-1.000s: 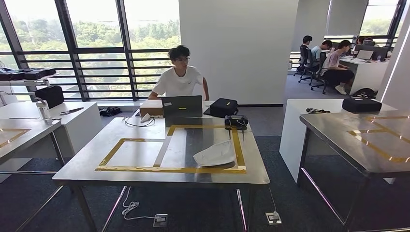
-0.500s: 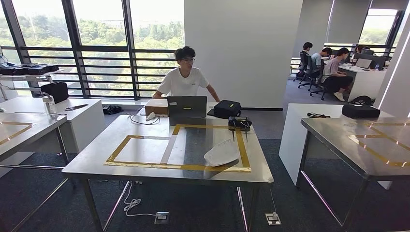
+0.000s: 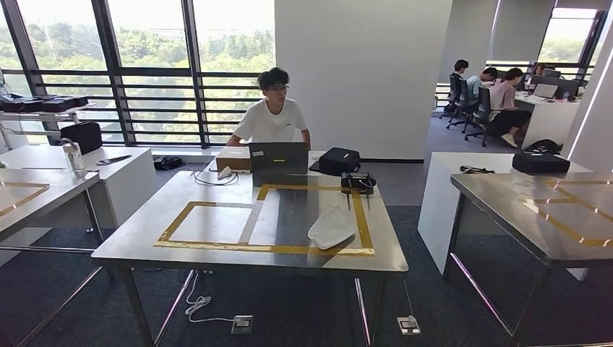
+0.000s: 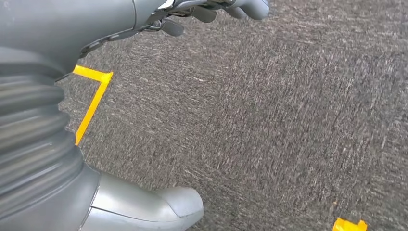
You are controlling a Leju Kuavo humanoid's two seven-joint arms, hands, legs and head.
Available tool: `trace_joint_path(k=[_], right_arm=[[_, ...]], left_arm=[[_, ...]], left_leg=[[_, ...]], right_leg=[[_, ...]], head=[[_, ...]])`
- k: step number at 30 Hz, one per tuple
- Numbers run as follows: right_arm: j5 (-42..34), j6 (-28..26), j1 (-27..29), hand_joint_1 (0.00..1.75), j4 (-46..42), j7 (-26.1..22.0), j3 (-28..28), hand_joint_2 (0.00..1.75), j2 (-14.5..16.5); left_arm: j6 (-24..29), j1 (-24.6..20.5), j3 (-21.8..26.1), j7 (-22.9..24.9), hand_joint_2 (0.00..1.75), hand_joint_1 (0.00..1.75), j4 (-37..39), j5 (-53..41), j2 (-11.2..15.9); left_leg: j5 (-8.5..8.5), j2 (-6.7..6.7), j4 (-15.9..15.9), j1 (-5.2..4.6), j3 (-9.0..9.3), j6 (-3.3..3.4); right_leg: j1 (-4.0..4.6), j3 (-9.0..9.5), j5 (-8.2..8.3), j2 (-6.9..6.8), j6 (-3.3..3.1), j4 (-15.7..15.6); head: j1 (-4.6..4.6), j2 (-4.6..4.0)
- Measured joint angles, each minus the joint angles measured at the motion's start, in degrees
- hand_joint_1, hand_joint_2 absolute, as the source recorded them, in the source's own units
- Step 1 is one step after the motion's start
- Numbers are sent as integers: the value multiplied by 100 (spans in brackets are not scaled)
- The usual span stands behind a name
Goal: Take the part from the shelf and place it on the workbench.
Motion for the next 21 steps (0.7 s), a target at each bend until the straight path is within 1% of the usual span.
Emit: trace_joint_path(k=[3, 6, 15, 20, 21], right_arm=[[28, -3, 26, 0, 43, 29, 98, 175, 39], [43, -3, 106, 0, 185, 123, 264, 175, 106], [145, -21, 326, 0, 875, 454, 728, 175, 314], [198, -40, 462, 0, 1343, 645, 994, 175, 424], [207, -41, 476, 0, 1392, 665, 1021, 175, 436]], left_arm=[[26, 23, -94, 50, 175, 0, -17, 57, 14], [-16, 68, -362, 181, 175, 0, -51, 318, 37], [-273, 286, -1450, 652, 175, 0, -218, 1324, 133], [-431, 425, -2137, 932, 175, 0, -329, 1917, 187], [-446, 440, -2205, 958, 175, 0, -340, 1974, 192]], left_leg=[[3, 1, 0, 2, 0, -5], [7, 0, 0, 4, -5, -12], [15, -1, -1, 10, -10, -26], [17, -1, -1, 12, -14, -29], [17, -1, -1, 12, -14, -30]], right_leg=[[2, -6, -1, 1, -1, 6], [3, -12, -2, 0, -3, 13], [8, -20, -3, -1, -4, 21], [9, -25, -5, -1, -8, 24], [9, -25, -5, -1, -8, 24]], head=[[0, 0], [0, 0], [-1, 0], [-1, 0], [-1, 0]])
